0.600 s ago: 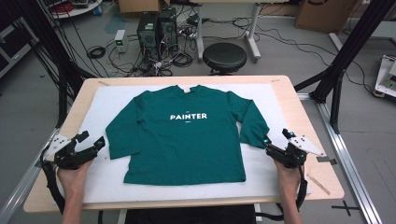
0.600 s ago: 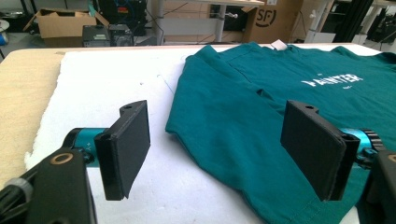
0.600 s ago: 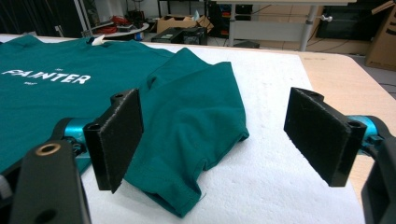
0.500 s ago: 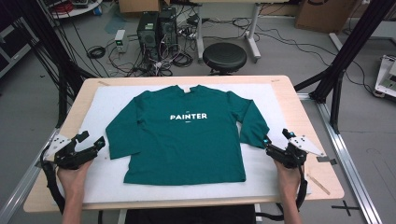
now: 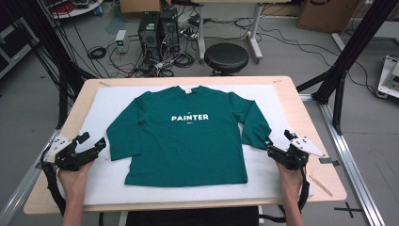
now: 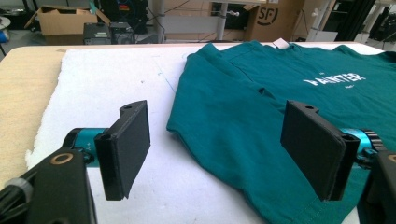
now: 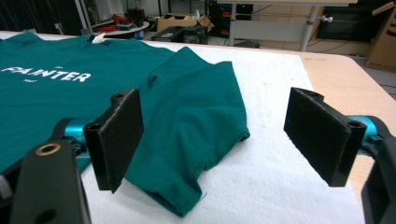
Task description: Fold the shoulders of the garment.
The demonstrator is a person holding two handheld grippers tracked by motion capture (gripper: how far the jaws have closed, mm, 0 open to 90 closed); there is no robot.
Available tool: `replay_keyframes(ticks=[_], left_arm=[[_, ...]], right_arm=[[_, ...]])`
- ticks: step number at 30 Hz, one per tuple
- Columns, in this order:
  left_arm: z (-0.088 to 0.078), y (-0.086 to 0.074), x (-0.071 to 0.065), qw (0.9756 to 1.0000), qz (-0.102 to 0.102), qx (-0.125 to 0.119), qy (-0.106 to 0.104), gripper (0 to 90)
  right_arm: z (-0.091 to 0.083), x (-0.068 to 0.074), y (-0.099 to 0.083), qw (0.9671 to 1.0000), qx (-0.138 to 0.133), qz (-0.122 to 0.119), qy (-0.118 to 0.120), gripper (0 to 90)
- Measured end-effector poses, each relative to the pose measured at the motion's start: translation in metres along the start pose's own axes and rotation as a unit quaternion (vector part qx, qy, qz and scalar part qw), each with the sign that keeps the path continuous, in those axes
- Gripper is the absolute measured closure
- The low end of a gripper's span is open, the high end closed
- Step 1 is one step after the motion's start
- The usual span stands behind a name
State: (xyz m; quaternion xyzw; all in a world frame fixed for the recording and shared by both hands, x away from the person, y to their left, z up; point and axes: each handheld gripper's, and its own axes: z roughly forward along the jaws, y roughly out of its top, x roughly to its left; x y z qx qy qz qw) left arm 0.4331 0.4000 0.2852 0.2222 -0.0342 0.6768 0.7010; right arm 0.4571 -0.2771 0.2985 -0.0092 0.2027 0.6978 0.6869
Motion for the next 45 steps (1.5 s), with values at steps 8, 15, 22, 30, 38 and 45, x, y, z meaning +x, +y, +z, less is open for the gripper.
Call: replay_keyframes(ticks=[8,15,22,30,38,45], left_arm=[[0.0009,0.0003,-0.0008,1.0000,0.003,0.004,0.002,24.2],[0.0012,0.0003,-0.0006,1.0000,0.001,0.005,0.003,24.3],[0.0015,0.0005,0.0001,1.0000,-0.003,0.006,0.002,24.3],[0.0031,0.0012,0.0006,0.9999,-0.006,0.014,0.006,24.3],[0.0069,0.0026,-0.0043,0.9991,0.015,0.035,0.019,24.4],[0.0053,0.0024,-0.0042,0.9992,0.007,0.036,0.014,25.2]], right_arm=[[0.0001,0.0000,0.0000,1.0000,0.000,-0.001,0.000,20.1],[0.0006,0.0003,0.0002,1.0000,0.003,-0.003,0.000,20.1],[0.0010,0.0002,0.0005,1.0000,0.006,-0.002,0.000,20.1],[0.0015,-0.0001,0.0006,1.0000,0.008,-0.001,0.000,20.1],[0.0023,0.0000,0.0010,0.9999,0.012,0.000,-0.001,20.1],[0.0028,0.0001,0.0013,0.9999,0.014,0.000,-0.002,20.1]])
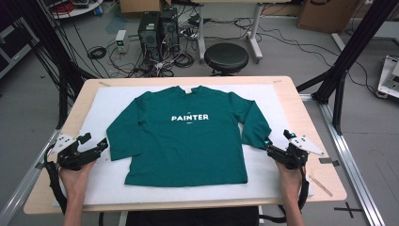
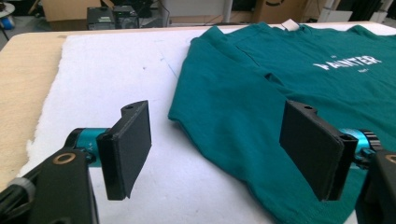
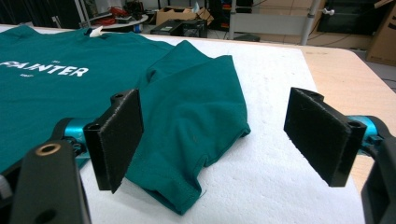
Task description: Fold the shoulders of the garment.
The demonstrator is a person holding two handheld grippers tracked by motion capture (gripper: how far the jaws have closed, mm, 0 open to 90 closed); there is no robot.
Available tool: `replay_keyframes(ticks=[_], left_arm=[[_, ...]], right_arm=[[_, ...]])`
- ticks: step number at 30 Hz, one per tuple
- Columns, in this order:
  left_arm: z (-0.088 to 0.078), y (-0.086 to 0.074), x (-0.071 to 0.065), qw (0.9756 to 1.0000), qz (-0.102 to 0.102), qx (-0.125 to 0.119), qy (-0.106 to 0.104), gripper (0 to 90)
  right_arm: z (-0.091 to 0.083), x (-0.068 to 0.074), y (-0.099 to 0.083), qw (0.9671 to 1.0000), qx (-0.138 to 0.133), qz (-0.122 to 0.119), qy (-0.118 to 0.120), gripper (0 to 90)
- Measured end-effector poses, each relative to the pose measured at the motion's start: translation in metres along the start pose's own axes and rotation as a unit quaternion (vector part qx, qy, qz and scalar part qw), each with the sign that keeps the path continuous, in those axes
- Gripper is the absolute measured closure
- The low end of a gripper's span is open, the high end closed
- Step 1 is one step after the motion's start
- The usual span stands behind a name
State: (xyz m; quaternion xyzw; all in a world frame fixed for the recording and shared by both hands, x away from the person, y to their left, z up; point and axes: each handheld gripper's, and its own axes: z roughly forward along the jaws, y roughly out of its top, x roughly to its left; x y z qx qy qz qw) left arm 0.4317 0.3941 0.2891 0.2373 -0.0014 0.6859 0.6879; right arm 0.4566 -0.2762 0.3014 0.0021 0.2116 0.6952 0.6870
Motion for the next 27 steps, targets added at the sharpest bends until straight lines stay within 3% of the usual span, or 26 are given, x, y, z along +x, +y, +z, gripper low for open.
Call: replay_keyframes(ticks=[4,8,9,17,21,22,25,26,27], left_arm=[[-0.002,0.001,-0.002,0.9998,0.011,0.011,-0.009,36.0],[-0.005,0.003,-0.004,0.9996,0.015,0.008,-0.024,38.9],[-0.006,0.005,-0.005,0.9988,0.021,0.017,-0.040,39.5],[-0.008,0.020,-0.016,0.9952,0.055,0.045,-0.067,45.1],[-0.005,0.027,-0.023,0.9899,0.070,0.080,-0.094,50.5],[-0.005,0.027,-0.023,0.9899,0.070,0.080,-0.094,51.0],[0.000,0.028,-0.031,0.9818,0.086,0.113,-0.126,52.3],[0.002,0.027,-0.033,0.9799,0.090,0.122,-0.130,54.8],[0.002,0.027,-0.033,0.9799,0.090,0.122,-0.130,55.3]], right_arm=[[0.000,0.000,0.000,1.0000,0.001,-0.001,0.001,20.1],[0.000,0.000,0.000,1.0000,0.003,-0.003,0.000,20.1],[0.000,0.000,0.000,1.0000,0.004,-0.002,0.000,20.1],[0.001,0.001,0.000,1.0000,0.004,-0.002,0.001,20.1],[0.001,0.000,0.000,1.0000,0.004,-0.004,0.000,20.1],[0.001,0.000,0.001,1.0000,0.004,-0.005,-0.001,20.1],[0.001,0.001,0.000,1.0000,0.007,-0.003,0.000,20.1],[0.001,0.001,0.000,1.0000,0.007,-0.005,0.000,20.1],[0.001,0.001,0.000,1.0000,0.007,-0.006,0.000,20.1]])
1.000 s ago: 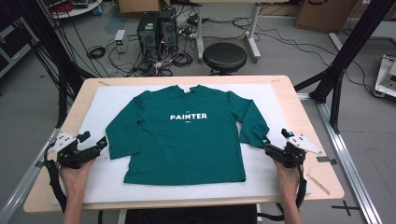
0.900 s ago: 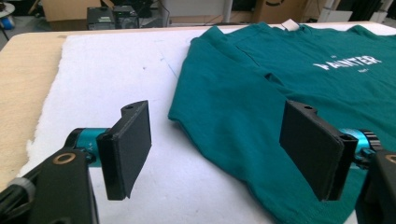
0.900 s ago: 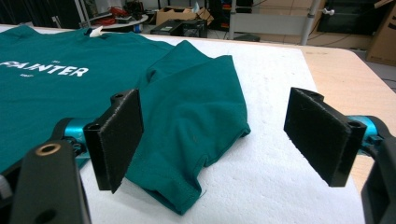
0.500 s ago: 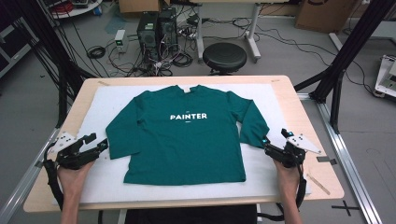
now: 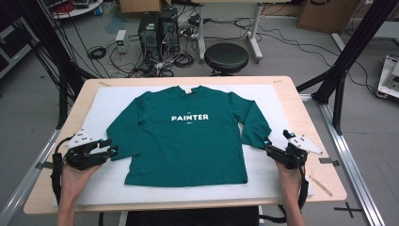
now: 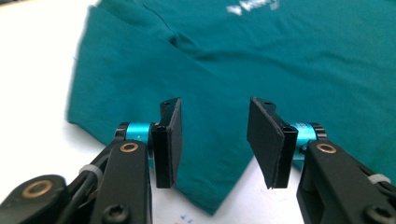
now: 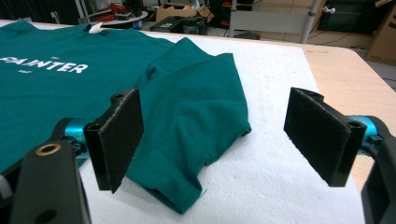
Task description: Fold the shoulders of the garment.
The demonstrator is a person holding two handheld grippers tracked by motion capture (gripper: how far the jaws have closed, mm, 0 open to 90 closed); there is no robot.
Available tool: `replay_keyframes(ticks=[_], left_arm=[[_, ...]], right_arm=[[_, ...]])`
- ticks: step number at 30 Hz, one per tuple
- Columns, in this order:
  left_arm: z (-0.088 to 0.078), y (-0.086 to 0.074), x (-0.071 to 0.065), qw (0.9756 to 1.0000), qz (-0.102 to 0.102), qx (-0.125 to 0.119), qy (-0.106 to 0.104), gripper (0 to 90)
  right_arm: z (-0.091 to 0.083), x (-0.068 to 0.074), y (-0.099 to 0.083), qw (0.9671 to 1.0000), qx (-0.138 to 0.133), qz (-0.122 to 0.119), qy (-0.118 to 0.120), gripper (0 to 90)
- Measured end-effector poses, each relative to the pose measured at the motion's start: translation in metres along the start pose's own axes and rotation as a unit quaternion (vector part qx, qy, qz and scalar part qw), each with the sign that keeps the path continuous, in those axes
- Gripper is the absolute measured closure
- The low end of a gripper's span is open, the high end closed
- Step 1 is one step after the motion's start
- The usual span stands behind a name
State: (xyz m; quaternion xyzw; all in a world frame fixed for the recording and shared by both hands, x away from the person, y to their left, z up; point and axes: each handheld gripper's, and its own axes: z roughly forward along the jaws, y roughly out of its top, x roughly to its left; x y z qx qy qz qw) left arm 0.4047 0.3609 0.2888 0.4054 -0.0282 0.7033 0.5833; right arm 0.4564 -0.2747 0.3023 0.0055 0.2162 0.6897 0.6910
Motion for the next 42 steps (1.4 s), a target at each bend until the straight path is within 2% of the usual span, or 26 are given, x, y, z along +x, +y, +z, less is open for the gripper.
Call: replay_keyframes(ticks=[2,5,7,10,14,17,25,28,31,32,38,41,42], left_arm=[[0.006,0.000,-0.004,0.9995,0.014,0.023,-0.014,56.2],[0.011,0.000,-0.006,0.9988,0.020,0.040,-0.023,57.0],[0.012,0.000,-0.007,0.9986,0.022,0.045,-0.020,58.6],[0.021,-0.002,-0.009,0.9971,0.027,0.069,-0.017,58.7],[0.028,-0.005,-0.010,0.9956,0.032,0.086,-0.017,57.0],[0.032,-0.006,-0.011,0.9953,0.031,0.091,-0.016,53.5],[0.036,-0.008,-0.011,0.9952,0.026,0.094,-0.011,51.8],[0.038,-0.008,-0.012,0.9950,0.032,0.095,-0.005,52.5],[0.038,-0.008,-0.012,0.9952,0.029,0.093,-0.001,57.2],[0.038,-0.008,-0.014,0.9951,0.035,0.092,0.006,60.3],[0.040,-0.008,-0.023,0.9944,0.058,0.087,0.015,76.2],[0.041,-0.010,-0.024,0.9949,0.057,0.081,0.018,79.8],[0.041,-0.012,-0.023,0.9959,0.052,0.072,0.016,80.2]], right_arm=[[0.000,0.000,0.000,1.0000,0.001,-0.002,-0.001,20.1],[0.000,0.001,0.000,1.0000,0.002,-0.003,-0.002,20.1],[0.001,0.001,0.000,1.0000,0.003,-0.003,-0.002,20.2],[0.001,0.001,0.000,1.0000,0.004,-0.004,-0.002,20.1],[0.001,0.001,0.000,1.0000,0.004,-0.004,-0.002,20.2],[0.001,0.001,0.001,1.0000,0.006,-0.004,-0.003,20.2],[0.002,0.002,0.001,0.9999,0.010,-0.008,-0.005,20.2],[0.002,0.002,0.001,0.9999,0.010,-0.010,-0.007,20.2],[0.002,0.003,0.001,0.9999,0.012,-0.009,-0.008,20.1],[0.003,0.003,0.001,0.9998,0.013,-0.010,-0.008,20.1],[0.003,0.004,0.001,0.9997,0.015,-0.016,-0.014,20.2],[0.003,0.004,0.001,0.9996,0.017,-0.016,-0.015,20.2],[0.003,0.004,0.001,0.9996,0.018,-0.014,-0.015,20.2]])
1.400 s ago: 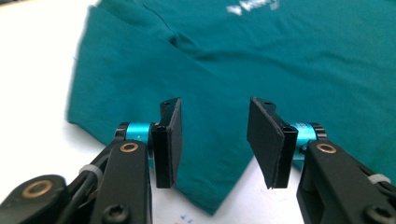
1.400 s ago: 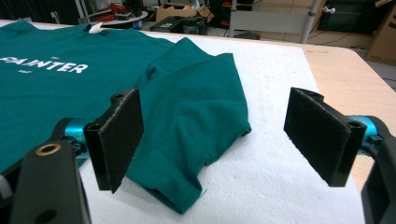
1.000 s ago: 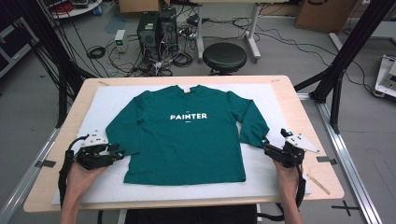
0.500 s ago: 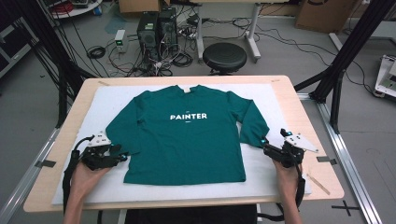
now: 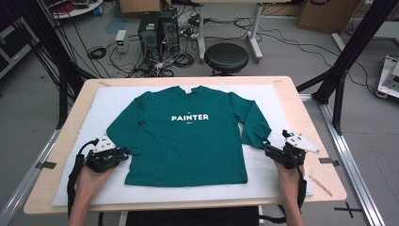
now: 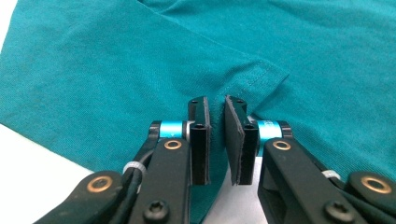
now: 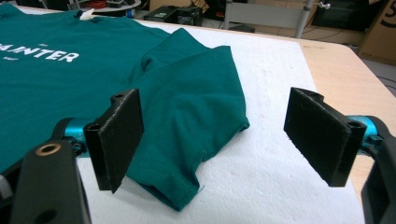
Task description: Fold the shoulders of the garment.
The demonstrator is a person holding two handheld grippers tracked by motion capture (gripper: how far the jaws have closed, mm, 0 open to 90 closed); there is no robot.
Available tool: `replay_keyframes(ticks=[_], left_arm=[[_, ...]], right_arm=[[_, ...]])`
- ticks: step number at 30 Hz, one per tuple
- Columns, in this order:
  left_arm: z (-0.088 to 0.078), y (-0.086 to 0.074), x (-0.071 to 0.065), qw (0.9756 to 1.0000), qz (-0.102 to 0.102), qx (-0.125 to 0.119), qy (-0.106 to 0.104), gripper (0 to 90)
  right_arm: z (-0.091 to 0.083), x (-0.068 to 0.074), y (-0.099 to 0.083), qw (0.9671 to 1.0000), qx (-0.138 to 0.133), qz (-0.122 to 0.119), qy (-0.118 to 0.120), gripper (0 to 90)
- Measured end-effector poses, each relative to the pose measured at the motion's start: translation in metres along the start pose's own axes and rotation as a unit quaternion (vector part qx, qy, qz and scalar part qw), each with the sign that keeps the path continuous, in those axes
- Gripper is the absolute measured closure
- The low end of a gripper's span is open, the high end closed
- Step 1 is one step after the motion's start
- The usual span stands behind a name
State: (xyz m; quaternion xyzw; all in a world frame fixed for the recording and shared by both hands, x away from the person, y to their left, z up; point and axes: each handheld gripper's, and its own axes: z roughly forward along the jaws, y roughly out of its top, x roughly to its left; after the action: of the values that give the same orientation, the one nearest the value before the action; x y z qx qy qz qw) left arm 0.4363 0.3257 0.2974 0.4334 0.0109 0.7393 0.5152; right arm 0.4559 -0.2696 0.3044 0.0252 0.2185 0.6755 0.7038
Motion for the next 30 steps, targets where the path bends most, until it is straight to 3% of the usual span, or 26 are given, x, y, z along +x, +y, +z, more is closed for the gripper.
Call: replay_keyframes(ticks=[9,11,18,25,30], left_arm=[[0.000,0.000,0.004,0.9987,-0.051,-0.004,-0.003,84.7],[0.000,0.001,0.008,0.9964,-0.082,-0.017,-0.016,84.8],[-0.008,0.004,0.013,0.9910,-0.121,-0.047,-0.033,84.5],[-0.011,0.013,0.011,0.9919,-0.112,-0.054,-0.028,84.5],[-0.009,0.025,0.010,0.9908,-0.118,-0.063,-0.021,85.0]], right_arm=[[0.000,-0.001,0.000,1.0000,0.000,0.009,0.000,20.2],[0.000,-0.002,0.000,1.0000,0.001,0.007,0.000,20.2],[0.000,-0.002,0.000,1.0000,-0.001,0.008,-0.003,20.2],[0.000,-0.001,0.000,1.0000,-0.002,0.004,-0.003,20.2],[0.000,-0.001,0.000,1.0000,-0.002,0.005,-0.003,20.2]])
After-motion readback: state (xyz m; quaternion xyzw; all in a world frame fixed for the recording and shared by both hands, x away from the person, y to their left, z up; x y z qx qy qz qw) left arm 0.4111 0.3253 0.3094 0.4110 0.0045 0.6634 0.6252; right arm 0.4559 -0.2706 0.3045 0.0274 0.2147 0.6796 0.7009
